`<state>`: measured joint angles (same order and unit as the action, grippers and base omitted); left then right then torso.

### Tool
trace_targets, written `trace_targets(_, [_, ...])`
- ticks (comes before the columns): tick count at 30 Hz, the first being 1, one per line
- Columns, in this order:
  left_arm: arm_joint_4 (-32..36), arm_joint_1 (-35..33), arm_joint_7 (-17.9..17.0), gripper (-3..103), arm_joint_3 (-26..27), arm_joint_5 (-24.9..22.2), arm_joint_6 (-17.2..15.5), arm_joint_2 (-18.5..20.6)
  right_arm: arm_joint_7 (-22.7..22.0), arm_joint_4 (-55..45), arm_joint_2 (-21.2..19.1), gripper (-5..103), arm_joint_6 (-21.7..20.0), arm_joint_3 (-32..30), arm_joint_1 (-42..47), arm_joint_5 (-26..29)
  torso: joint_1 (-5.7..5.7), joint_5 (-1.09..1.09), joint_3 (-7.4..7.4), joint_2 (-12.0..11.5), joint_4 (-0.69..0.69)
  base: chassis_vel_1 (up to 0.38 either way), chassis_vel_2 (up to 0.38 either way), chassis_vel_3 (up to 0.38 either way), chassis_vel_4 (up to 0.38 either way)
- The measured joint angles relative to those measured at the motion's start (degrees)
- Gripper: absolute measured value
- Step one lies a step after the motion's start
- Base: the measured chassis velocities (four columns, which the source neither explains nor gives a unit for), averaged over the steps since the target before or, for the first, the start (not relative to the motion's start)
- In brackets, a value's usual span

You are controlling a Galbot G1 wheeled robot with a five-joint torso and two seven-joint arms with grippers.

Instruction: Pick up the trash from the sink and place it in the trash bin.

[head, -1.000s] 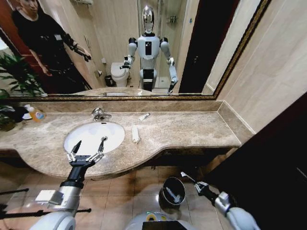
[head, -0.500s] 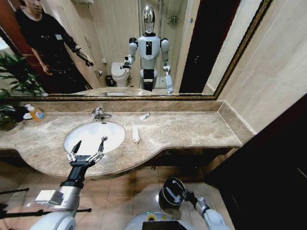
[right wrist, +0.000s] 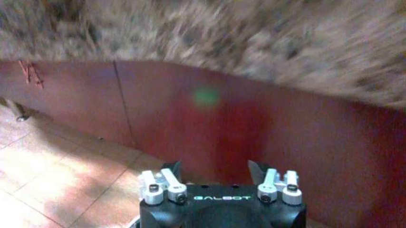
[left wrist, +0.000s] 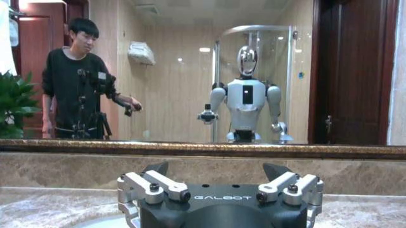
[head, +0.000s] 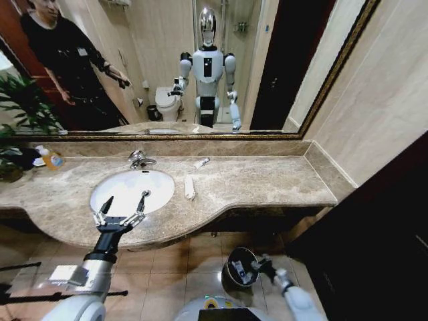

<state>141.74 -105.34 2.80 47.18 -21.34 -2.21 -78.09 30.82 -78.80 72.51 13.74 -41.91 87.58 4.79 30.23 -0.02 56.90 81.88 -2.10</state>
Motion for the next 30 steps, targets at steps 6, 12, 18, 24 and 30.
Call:
trace_targets(6, [0.0, 0.0, 0.0, 100, 0.0, 0.0, 0.0, 0.0, -14.3, -20.9, -2.7, 96, -1.4, -5.9, 12.7, 9.6, -0.02, 0.02, 0.0, 0.0, 0.03, 0.0, 0.0, 0.0, 0.0])
trace_targets(12, [0.0, 0.0, 0.0, 100, 0.0, 0.0, 0.0, 0.0, -26.0, -43.6, -3.6, 100, -14.8, -1.7, 9.6, 13.5, -0.01, 0.03, 0.0, 0.0, -0.02, 0.0, 0.0, 0.0, 0.0])
trace_targets(18, [0.0, 0.0, 0.0, 100, 0.0, 0.0, 0.0, 0.0, -38.4, -58.3, -9.7, 100, -33.5, 19.1, -5.4, 24.0, 0.0, 0.0, 0.0, 0.0, -0.03, 0.0, 0.0, 0.0, 0.0])
trace_targets(24, [0.0, 0.0, 0.0, 100, 0.0, 0.0, 0.0, 0.0, -37.9, -52.9, -13.2, 100, -37.5, 31.1, -17.1, 28.8, -0.01, 0.01, 0.0, 0.0, 0.01, 0.0, 0.0, 0.0, 0.0])
trace_targets(30, [0.0, 0.0, 0.0, 100, 0.0, 0.0, 0.0, 0.0, -34.3, -34.1, -11.6, 100, -32.2, 42.6, -37.4, 29.9, 0.01, 0.01, 0.02, 0.0, -0.01, 0.0, 0.0, 0.0, 0.0])
